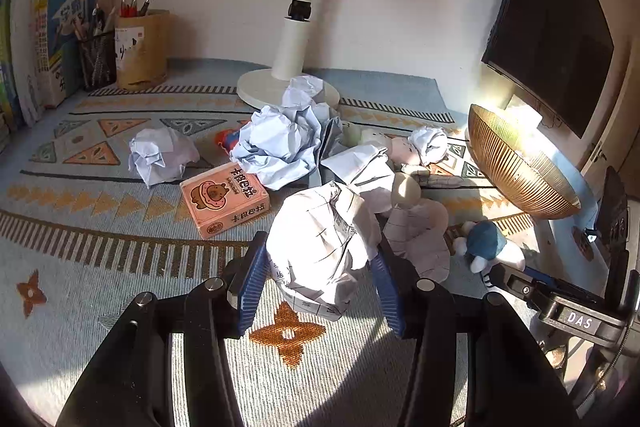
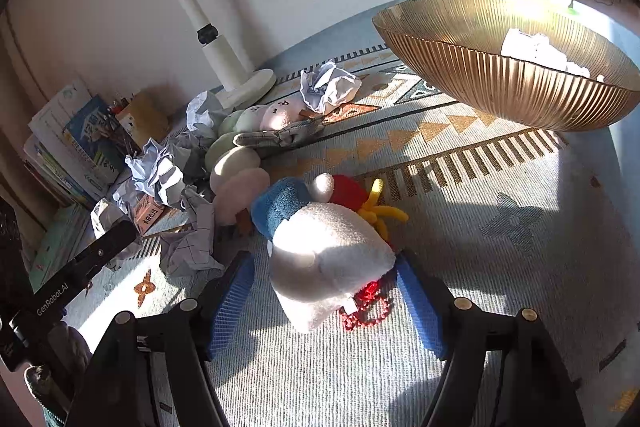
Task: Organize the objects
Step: 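Carry the paper ball and penguin plush over to the amber bowl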
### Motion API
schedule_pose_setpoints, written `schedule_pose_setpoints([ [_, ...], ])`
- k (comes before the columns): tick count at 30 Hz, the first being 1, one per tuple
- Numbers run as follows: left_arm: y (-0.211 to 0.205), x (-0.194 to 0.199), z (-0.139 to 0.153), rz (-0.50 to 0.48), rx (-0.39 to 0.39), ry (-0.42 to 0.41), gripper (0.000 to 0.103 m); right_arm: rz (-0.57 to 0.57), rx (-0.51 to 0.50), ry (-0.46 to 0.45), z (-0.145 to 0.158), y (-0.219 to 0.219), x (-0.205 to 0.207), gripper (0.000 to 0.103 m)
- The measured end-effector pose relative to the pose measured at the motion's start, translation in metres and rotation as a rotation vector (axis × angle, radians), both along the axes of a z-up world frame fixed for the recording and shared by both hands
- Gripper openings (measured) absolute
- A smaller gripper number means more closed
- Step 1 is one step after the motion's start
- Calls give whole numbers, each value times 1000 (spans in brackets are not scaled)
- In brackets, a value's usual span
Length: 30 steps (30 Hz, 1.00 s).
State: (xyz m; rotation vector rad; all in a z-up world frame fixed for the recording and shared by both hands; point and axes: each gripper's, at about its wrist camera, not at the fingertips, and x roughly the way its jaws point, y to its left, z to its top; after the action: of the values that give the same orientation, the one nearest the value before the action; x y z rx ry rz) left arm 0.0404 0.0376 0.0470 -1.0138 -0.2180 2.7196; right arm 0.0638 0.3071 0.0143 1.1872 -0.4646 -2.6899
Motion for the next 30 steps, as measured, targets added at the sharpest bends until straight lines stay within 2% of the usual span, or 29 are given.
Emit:
schedule_pose_setpoints([
  [5,0,4,2,7,-10,20,50,20,5,0,0,-4,-2,79],
  [13,-2,1,0,12,7,2,50,23,-32,7,0,1,-1,80],
  [19,-1,1,0,9,-1,-1,50,20,7,0,0,-3,-3,80],
  [20,0,1,0,8,-3,-3,50,20,23,-2,0,-5,-3,79],
  [22,0,1,0,5,-6,-3,50,-1,73,-6,0,-9,-2,68],
  [23,1,1,0,3,-8,-3,50,-8,93,-5,0,-11,-2,57],
  [27,3,2,0,0,-20,6,50,-6,116,10,1,-14,1,55],
  [30,7,2,1,-2,-42,7,50,-31,77,26,4,-5,5,55],
])
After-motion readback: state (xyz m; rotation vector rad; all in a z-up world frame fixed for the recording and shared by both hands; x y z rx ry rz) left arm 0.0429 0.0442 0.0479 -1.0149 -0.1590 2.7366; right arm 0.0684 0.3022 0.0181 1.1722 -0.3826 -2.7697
